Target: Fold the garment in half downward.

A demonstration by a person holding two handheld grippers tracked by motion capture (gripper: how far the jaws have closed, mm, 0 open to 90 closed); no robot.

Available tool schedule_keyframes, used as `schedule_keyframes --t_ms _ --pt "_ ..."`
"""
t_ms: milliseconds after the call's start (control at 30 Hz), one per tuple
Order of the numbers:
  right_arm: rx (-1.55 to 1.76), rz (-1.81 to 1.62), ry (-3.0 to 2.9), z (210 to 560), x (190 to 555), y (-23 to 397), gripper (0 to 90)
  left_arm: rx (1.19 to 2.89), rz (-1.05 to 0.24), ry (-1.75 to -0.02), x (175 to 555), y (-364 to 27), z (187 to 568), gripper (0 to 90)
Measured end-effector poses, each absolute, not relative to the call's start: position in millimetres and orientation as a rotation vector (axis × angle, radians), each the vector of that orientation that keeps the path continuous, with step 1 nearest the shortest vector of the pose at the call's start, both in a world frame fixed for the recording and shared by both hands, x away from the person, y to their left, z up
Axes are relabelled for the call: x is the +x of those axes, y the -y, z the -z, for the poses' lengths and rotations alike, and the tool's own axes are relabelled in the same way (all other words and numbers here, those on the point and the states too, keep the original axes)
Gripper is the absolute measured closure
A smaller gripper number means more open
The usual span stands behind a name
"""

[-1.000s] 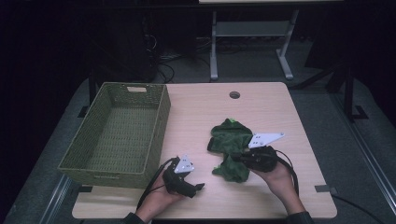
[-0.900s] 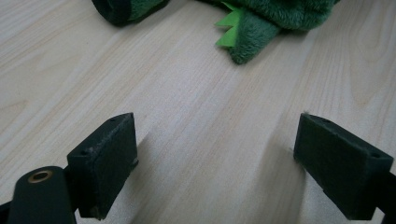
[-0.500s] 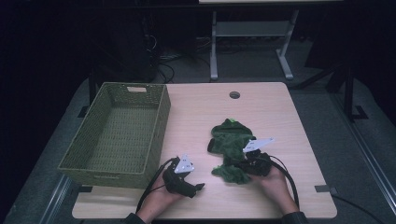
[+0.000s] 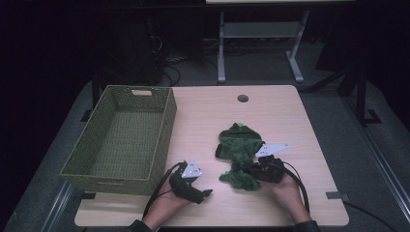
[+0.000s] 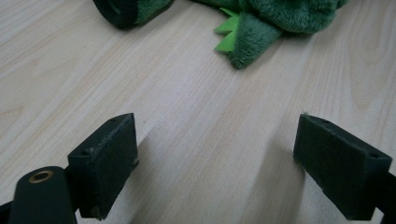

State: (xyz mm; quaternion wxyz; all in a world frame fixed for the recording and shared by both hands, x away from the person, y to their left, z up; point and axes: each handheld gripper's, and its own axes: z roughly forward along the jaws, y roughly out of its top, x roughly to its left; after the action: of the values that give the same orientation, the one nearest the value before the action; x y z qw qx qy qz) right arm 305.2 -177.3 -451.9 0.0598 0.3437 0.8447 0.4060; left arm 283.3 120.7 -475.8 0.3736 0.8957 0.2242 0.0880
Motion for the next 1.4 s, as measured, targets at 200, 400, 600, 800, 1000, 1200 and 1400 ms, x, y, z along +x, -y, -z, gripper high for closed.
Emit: schedule_keyframes --t_ms 200,400,600,800,1000,1200,1400 --pt "1.050 -1.250 -2.508 437 307 193 68.6 2.262 -0.215 -0.555 288 -117 464 13.4" --pt "1.104 -1.318 -2.429 418 318 211 62.8 2.259 -0.206 -0.570 304 -112 454 13.4" --pt "1.104 -1.285 -2.378 410 336 218 61.3 2.222 -0.224 -0.588 327 -105 439 14.6" --pt "1.104 -1.238 -2.367 407 358 218 60.4 2.211 -0.253 -0.587 359 -90 426 21.9" --pt "1.148 -1.217 -2.368 413 387 219 60.4 2.219 -0.291 -0.583 394 -75 416 35.4" --pt "1.196 -1.116 -2.405 426 414 214 59.8 2.242 -0.286 -0.614 428 -62 423 45.8" --pt "1.218 -1.073 -2.435 442 430 215 58.5 2.275 -0.262 -0.648 444 -56 438 46.8"
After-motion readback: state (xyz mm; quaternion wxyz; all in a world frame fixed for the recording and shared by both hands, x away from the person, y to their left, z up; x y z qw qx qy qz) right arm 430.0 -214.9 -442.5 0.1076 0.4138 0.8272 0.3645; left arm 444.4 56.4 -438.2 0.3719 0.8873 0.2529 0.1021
